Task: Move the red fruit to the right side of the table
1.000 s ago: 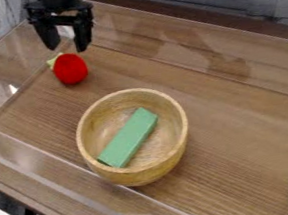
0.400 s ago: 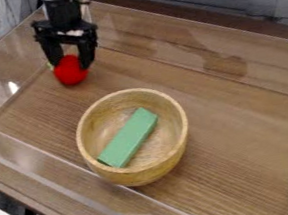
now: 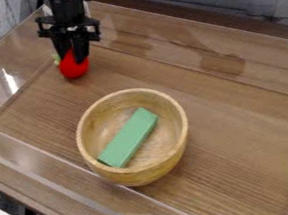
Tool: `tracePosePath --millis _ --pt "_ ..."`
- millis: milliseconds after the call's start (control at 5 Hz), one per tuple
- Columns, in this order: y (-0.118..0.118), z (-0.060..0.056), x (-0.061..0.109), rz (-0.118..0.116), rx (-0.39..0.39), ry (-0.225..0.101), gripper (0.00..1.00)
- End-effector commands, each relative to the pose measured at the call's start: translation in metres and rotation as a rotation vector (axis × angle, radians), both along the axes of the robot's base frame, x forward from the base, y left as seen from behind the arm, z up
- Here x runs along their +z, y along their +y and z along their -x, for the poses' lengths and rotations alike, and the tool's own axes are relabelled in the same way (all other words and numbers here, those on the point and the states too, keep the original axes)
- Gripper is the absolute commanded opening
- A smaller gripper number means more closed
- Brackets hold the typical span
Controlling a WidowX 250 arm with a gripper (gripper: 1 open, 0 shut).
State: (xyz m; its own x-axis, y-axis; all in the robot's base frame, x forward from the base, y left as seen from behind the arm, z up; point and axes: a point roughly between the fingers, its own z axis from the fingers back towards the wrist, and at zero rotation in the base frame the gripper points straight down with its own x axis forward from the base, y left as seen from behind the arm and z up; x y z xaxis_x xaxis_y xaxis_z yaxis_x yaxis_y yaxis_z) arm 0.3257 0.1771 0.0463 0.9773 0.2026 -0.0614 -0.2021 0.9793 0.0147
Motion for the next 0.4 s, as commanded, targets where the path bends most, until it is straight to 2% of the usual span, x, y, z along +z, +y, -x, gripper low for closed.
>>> tracePosePath --millis 0,200 --pt "-0.013 -0.007 0.046 -0.03 0.066 -0.095 0.0" --pt "-0.044 -0.012 0.072 -0.022 0.104 -0.14 0.0"
